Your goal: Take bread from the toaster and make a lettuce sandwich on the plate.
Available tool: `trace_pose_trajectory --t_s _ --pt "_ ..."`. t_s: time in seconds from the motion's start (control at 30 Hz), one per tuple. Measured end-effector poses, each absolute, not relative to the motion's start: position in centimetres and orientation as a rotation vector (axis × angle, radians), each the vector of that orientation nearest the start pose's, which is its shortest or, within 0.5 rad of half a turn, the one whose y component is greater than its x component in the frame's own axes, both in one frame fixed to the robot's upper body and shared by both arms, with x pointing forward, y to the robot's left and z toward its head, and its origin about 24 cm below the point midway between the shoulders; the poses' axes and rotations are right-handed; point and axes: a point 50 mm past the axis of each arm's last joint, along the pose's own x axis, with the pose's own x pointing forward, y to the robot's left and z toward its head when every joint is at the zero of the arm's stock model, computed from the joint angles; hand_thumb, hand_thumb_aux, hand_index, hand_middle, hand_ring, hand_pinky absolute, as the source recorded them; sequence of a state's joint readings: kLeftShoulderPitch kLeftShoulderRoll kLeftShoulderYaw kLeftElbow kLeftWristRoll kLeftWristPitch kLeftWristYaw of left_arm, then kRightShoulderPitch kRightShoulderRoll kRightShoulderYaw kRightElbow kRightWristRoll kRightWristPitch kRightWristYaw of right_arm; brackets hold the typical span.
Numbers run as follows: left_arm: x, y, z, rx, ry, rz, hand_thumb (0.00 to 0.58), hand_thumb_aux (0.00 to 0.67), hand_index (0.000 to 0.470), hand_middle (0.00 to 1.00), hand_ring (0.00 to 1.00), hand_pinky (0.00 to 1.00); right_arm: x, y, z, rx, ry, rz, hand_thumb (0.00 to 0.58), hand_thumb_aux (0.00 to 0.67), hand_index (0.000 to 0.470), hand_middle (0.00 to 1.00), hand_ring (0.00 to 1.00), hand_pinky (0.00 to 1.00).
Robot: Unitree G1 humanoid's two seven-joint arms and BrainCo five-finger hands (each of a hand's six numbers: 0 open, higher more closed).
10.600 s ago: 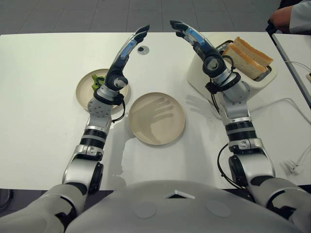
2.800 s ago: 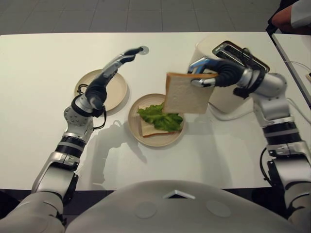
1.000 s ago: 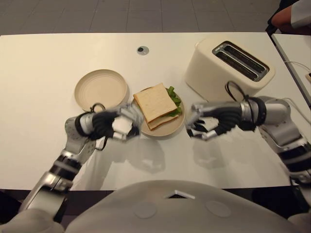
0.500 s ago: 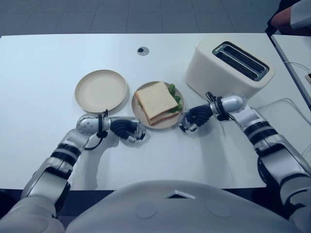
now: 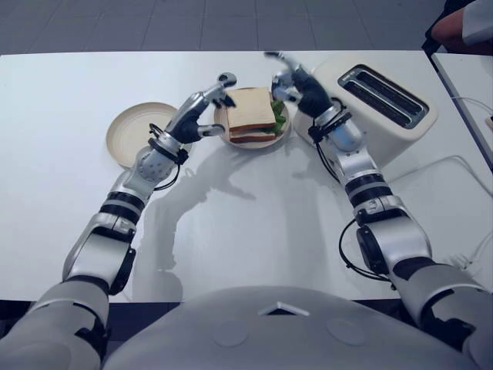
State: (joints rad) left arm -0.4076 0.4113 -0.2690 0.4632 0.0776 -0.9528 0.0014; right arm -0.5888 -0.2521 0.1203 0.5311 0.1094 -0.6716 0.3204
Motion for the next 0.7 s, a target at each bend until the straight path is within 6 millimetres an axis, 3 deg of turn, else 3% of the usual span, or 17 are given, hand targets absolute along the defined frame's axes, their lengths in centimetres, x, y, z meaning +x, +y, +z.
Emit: trace_pose_trajectory --t_s 0.1,0.23,0.7 --pt "27.5 14.9 15.9 0.266 -0.975 -0.370 0.000 0.000 0.000 0.00 0.00 0.00 31.4 -13.3 18.2 -0.180 -0.836 0.485 0.000 0.000 0.000 0.00 0.00 0.00" --pt "25.8 14.5 18.1 0.171 -1.090 -0.308 0.000 0.000 0.000 0.00 0.00 0.00 29.2 -13.0 19.7 -0.163 -0.933 0.535 0.000 0.000 0.000 0.00 0.00 0.00" --pt "27.2 13.0 14.4 0.125 -0.942 -0.302 0.000 0.000 0.000 0.00 0.00 0.00 28.1 -14.2 16.8 -0.145 -0.901 0.494 0.000 0.000 0.000 0.00 0.00 0.00"
